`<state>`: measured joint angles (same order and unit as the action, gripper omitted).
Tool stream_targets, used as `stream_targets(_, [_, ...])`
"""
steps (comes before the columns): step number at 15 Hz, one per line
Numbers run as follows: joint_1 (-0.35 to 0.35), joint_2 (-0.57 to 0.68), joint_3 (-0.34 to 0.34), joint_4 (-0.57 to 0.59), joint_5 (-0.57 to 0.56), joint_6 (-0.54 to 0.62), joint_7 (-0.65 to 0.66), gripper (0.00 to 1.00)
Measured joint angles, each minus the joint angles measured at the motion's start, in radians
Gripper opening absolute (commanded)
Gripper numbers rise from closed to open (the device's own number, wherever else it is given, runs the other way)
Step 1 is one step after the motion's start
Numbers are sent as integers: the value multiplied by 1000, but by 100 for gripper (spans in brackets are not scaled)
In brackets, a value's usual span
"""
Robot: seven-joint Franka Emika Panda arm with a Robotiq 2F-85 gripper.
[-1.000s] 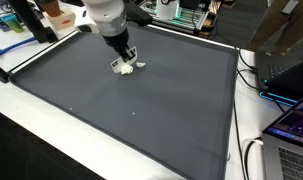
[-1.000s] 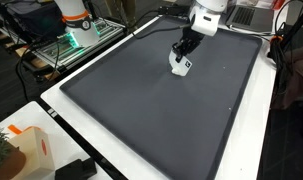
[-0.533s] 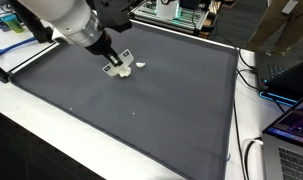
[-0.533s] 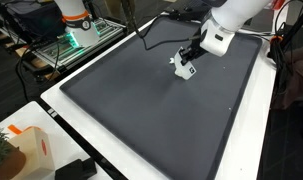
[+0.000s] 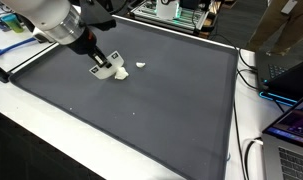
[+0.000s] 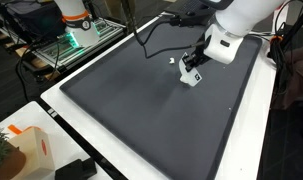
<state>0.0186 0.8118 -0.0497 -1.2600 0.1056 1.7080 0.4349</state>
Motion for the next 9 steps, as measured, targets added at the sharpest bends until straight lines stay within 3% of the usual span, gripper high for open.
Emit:
stream_targets(4, [10, -52, 0, -102, -5, 35, -60, 1])
stream_targets(9, [14, -171, 11, -316, -3, 47, -135, 1])
